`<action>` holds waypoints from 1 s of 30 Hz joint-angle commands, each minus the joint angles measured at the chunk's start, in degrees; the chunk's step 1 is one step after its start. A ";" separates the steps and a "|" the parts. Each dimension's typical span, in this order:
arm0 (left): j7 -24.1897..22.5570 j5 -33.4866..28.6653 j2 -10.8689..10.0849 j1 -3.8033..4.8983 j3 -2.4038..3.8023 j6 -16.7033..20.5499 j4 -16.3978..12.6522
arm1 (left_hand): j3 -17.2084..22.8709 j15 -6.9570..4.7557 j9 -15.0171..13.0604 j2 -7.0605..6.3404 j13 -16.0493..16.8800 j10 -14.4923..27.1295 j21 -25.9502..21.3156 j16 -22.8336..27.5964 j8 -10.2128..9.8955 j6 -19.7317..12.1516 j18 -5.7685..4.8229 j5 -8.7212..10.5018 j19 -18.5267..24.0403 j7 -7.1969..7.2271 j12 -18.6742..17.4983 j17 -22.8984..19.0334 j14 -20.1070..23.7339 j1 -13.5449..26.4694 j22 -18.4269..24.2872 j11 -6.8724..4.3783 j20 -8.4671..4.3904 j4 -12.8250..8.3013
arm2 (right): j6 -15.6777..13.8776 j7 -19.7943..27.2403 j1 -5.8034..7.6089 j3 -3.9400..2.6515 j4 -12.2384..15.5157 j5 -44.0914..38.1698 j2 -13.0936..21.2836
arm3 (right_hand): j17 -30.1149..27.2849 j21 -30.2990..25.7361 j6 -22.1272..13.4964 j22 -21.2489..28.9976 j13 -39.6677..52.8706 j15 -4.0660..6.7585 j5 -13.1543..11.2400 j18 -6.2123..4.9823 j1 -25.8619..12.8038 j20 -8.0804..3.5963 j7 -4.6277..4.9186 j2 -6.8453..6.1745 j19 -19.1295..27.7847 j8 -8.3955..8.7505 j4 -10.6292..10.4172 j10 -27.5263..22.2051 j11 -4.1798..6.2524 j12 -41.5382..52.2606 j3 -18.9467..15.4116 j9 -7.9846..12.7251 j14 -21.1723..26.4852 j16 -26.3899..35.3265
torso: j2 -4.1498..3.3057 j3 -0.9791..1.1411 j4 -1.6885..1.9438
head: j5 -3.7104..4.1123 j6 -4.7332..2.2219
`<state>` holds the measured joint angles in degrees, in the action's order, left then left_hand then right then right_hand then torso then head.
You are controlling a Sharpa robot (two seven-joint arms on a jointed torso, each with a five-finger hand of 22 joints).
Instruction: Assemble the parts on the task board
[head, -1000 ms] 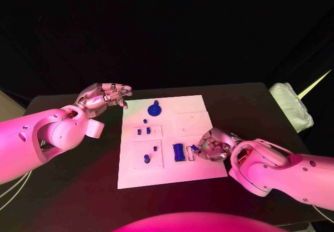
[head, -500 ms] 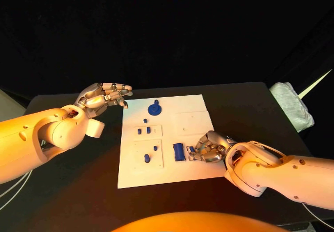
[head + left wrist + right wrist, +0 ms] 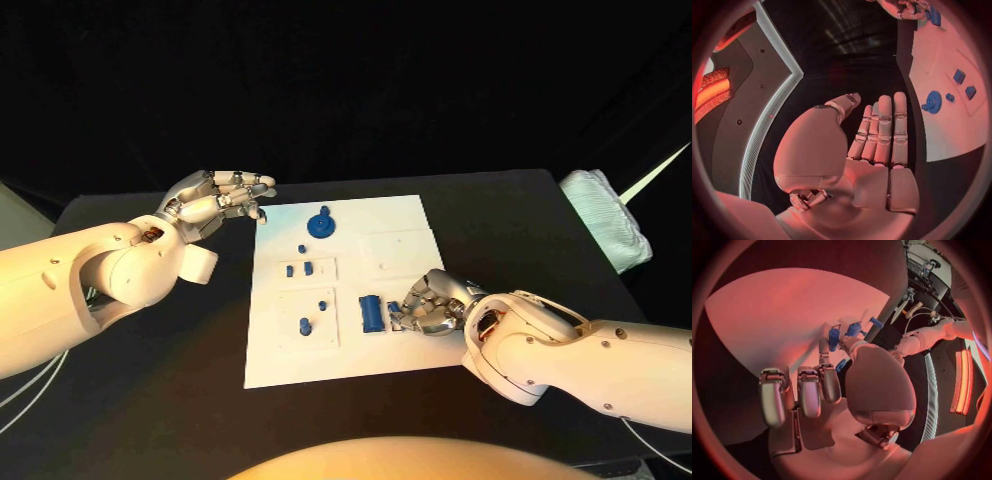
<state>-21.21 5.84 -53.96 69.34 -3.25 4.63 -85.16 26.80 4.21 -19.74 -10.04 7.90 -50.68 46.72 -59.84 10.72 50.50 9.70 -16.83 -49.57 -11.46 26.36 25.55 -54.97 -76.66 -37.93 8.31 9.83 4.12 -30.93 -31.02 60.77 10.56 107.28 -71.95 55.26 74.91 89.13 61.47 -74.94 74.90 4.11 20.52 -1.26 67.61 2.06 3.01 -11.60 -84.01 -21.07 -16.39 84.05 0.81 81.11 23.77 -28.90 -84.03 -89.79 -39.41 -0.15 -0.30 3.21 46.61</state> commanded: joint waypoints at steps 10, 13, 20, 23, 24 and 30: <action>0.02 -0.35 -0.05 0.03 0.04 -0.75 -0.22 | 0.05 0.10 0.07 0.52 -0.09 0.27 -0.34 0.22 -0.34 -0.26 0.76 0.03 -0.38 -0.18 0.24 -0.09 0.30 0.32 0.09 -0.01 -0.01 0.43 | 1.18 -0.24 -0.12 0.03 -0.17 -1.59 -0.14 | 14.58 -0.49 0.38 -14.70 10.46 0.52 -5.50 0.99 -8.14 -0.57 0.10 -0.29 -5.66 -0.82 -0.25 2.67 0.27 -0.31 -1.83 -0.36 -5.85 0.04 | 0.03 0.00 -0.09 | -0.12 -0.08; 0.04 -0.35 -0.07 0.03 0.04 -0.74 -0.23 | 0.05 0.10 0.07 0.52 -0.09 0.27 -0.34 0.22 -0.34 -0.26 0.76 0.03 -0.38 -0.18 0.24 -0.09 0.30 0.32 0.09 -0.01 -0.01 0.43 | 1.55 -0.29 -0.12 0.03 -0.26 -1.84 -0.12 | 14.46 -0.62 0.30 -14.66 10.45 0.57 -7.88 0.97 -10.49 -0.59 0.02 0.25 -5.63 -1.01 -0.33 2.65 0.33 -0.43 -3.91 -0.43 -5.83 0.10 | 0.04 0.03 -0.07 | -0.10 -0.08; 0.08 -0.35 -0.09 0.03 0.04 -0.74 -0.21 | 0.05 0.10 0.07 0.52 -0.09 0.27 -0.34 0.22 -0.34 -0.26 0.76 0.03 -0.38 -0.18 0.24 -0.09 0.30 0.32 0.09 -0.01 -0.01 0.43 | 1.78 0.42 -0.12 0.02 -0.16 -2.05 -0.01 | 14.38 -0.80 0.19 -14.62 10.42 0.60 -8.10 0.93 -11.33 -0.61 -0.02 0.55 -5.59 -1.15 -0.38 2.61 0.36 -0.56 -5.90 -0.48 -5.81 0.14 | 0.03 0.04 -0.05 | -0.06 0.01; 0.10 -0.35 -0.10 0.03 0.03 -0.74 -0.20 | 0.05 0.10 0.07 0.52 -0.09 0.27 -0.34 0.22 -0.34 -0.26 0.76 0.03 -0.38 -0.18 0.24 -0.09 0.30 0.32 0.09 -0.01 -0.01 0.43 | 1.90 1.23 -0.12 0.02 0.04 -1.78 0.29 | 14.44 -0.72 0.05 -14.64 10.45 0.63 -8.30 0.95 -10.10 -0.63 -0.06 0.83 -5.61 -1.21 -0.03 2.62 0.39 -0.55 -6.18 -0.51 -5.82 0.11 | 0.03 0.06 -0.06 | -0.05 -0.02; 0.10 -0.35 -0.11 0.03 0.03 -0.74 -0.20 | 0.05 0.10 0.07 0.52 -0.09 0.27 -0.34 0.22 -0.34 -0.26 0.76 0.03 -0.38 -0.18 0.24 -0.09 0.30 0.32 0.09 -0.01 -0.01 0.43 | 2.08 1.73 -0.12 0.02 0.14 -1.54 0.49 | 14.40 -0.71 0.00 -14.64 10.47 0.63 -8.48 0.95 -9.62 -0.64 -0.05 0.85 -5.61 -1.23 0.04 2.63 0.40 -0.53 -6.19 -0.52 -5.81 0.13 | 0.03 0.06 -0.06 | -0.05 -0.02; 0.11 -0.35 -0.18 0.03 0.03 -0.72 -0.19 | 0.05 0.10 0.07 0.52 -0.09 0.27 -0.34 0.22 -0.34 -0.26 0.76 0.03 -0.38 -0.18 0.24 -0.09 0.30 0.32 0.09 -0.01 -0.01 0.43 | 3.80 4.11 -0.13 0.03 0.51 -0.54 1.76 | 14.45 -1.00 -0.70 -14.57 10.44 0.59 -13.56 0.89 -0.61 -0.63 0.08 0.01 -5.54 -1.12 3.63 2.51 0.32 -0.86 -3.80 -0.34 -5.82 0.11 | 0.05 0.04 -0.07 | -0.22 0.04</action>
<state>-20.87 5.81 -54.16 69.34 -3.25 4.63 -85.21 26.81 4.22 -19.72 -9.82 7.86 -50.68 46.72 -59.84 10.60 50.50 9.70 -16.83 -49.56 -11.46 26.35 25.51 -54.97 -76.43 -37.93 8.30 9.83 4.12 -29.28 -29.55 60.71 10.57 107.62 -72.81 56.91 74.95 88.36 61.15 -74.92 74.93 4.52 7.40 -1.26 66.30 1.64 3.07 -11.49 -84.01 -21.95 -13.15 84.05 0.81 80.45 19.82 -29.32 -84.04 -89.79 -39.37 -0.09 -0.34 3.08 46.59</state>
